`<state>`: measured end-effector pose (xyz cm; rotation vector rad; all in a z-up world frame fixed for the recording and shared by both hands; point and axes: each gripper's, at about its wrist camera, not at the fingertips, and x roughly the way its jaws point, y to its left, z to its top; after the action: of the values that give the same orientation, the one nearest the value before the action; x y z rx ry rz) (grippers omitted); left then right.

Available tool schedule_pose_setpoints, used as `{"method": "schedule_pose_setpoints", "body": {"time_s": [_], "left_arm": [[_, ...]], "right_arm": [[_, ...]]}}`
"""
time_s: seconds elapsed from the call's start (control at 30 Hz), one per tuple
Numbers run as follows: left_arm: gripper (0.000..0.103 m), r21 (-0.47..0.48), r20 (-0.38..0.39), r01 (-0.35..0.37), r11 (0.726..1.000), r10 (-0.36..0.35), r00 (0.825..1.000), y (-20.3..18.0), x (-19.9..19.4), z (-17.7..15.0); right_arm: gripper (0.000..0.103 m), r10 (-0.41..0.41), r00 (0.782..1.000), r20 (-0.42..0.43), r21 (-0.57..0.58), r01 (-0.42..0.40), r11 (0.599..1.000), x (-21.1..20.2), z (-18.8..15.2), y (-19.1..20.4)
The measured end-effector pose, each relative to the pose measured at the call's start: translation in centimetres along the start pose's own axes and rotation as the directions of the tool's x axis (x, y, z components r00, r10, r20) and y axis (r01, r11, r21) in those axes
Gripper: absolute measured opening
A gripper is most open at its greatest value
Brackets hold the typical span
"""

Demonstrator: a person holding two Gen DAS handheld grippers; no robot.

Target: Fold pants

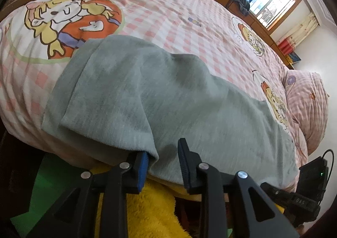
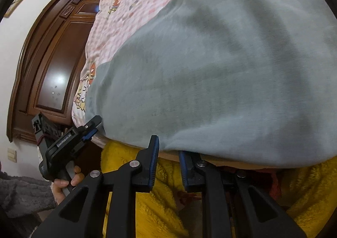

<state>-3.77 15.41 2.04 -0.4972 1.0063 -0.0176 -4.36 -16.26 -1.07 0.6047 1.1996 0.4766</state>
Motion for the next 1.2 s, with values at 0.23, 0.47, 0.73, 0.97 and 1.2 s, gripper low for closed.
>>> {"method": "schedule_pose_setpoints", "body": {"time_s": [0.23, 0.47, 0.73, 0.97, 1.2], "left_arm": [[0.005, -0.022, 0.018, -0.028, 0.999, 0.028, 0.999, 0.7, 0.0, 0.1], [0.002, -0.016, 0.035, -0.061, 0.998, 0.062, 0.997, 2.1, -1.3, -0.6], [0.003, 0.014, 0.021, -0.090, 0.996, 0.090, 0.996, 1.4, -1.8, -0.8], [0.040, 0.150, 0.067, -0.113, 0.982, 0.104, 0.992, -1.9, -4.9, -1.4], [0.049, 0.243, 0.071, -0.110, 0.964, 0.095, 0.993, -6.3, -4.6, -1.2]], "right_arm": [[0.003, 0.033, 0.999, 0.030, -0.059, -0.031, 0.998, -1.3, -0.8, 1.2], [0.003, -0.019, 0.999, -0.031, -0.061, 0.018, 0.998, 0.2, -1.3, 0.5], [0.014, -0.090, 0.992, -0.085, -0.101, 0.081, 0.992, 0.6, -1.2, 0.4], [0.027, -0.190, 0.975, 0.113, -0.157, 0.206, 0.966, -7.4, -0.9, -0.7], [0.028, -0.274, 0.915, 0.296, 0.129, 0.246, 0.961, -15.9, -0.2, -9.7]]}}
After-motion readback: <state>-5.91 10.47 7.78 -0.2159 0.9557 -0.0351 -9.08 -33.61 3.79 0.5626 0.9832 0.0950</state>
